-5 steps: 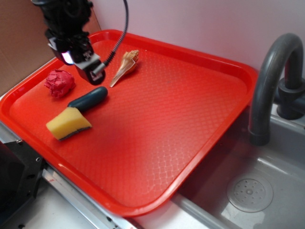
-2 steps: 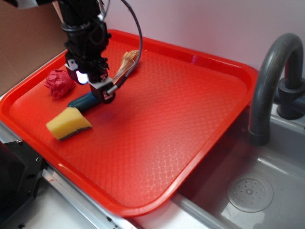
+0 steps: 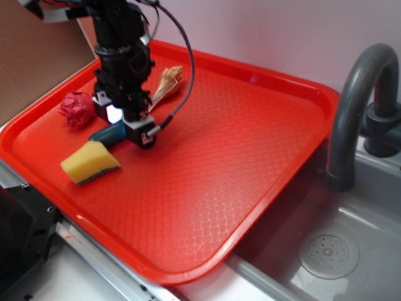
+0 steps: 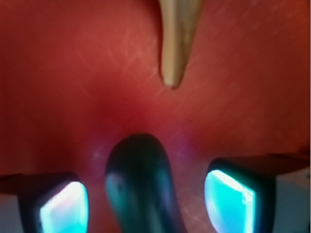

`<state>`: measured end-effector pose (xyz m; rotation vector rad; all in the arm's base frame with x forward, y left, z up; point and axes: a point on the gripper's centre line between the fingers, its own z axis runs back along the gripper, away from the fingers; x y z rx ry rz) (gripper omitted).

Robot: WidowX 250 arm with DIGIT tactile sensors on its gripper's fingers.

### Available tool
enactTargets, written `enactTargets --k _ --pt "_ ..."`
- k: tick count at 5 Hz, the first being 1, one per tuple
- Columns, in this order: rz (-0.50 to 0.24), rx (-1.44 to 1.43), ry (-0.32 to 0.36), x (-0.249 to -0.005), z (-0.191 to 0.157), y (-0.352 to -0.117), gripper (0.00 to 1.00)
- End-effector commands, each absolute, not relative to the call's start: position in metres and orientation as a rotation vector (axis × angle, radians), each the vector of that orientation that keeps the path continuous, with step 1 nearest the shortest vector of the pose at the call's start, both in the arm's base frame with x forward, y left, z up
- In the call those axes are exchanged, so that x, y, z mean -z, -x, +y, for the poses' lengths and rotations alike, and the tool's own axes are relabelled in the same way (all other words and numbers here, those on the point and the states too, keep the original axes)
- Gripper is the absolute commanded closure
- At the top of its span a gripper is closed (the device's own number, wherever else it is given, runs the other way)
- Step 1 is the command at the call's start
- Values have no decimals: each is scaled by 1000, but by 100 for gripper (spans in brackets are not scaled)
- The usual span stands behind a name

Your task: Grab the plastic pickle.

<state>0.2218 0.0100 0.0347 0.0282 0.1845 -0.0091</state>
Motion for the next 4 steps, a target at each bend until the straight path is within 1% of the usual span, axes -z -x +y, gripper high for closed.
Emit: enactTargets --k 1,2,3,4 --pt "137 -12 -60 -40 9 -232 100" --pt "120 -30 -56 -48 10 -232 100" --pt "87 -138 -88 -76 9 -243 100" --pt "-27 -133 -61 -127 2 -249 100"
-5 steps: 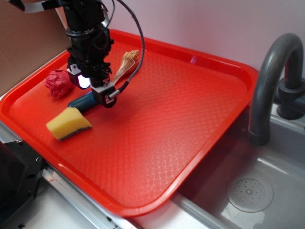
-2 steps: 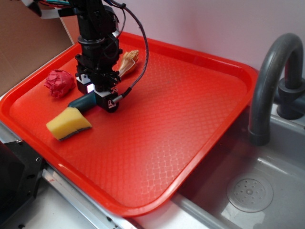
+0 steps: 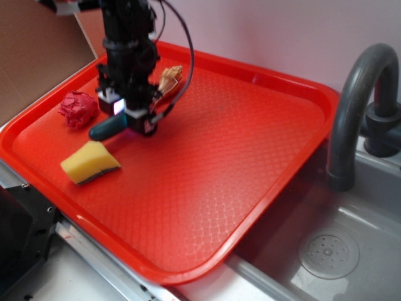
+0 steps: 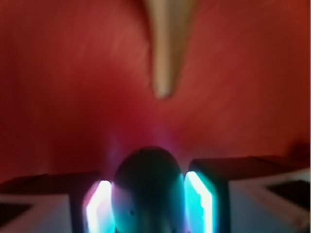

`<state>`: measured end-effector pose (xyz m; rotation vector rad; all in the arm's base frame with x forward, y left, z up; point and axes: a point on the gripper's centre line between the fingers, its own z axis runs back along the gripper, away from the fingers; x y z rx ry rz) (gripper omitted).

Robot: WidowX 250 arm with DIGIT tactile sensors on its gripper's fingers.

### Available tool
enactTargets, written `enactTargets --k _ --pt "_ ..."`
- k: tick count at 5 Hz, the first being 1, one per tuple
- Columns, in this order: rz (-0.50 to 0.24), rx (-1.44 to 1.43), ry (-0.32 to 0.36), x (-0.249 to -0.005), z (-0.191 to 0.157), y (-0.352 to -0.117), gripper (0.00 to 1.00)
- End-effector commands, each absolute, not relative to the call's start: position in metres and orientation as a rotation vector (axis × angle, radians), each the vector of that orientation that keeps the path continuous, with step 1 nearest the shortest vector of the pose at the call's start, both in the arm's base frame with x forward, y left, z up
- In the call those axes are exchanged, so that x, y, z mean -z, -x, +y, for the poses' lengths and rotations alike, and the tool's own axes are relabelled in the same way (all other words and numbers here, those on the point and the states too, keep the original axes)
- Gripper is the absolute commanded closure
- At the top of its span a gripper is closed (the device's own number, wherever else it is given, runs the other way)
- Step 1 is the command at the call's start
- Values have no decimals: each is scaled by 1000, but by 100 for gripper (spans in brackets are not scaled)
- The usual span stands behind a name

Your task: Grab the plastic pickle.

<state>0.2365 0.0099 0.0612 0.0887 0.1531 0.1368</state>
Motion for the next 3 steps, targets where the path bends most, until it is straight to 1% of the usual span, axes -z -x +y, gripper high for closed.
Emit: enactTargets --k 1,2,3 --pt "-118 -135 -55 -170 -13 -239 100" --pt "-197 -82 14 -203 -33 -218 100" --pt "-210 -34 54 -202 -34 -216 100"
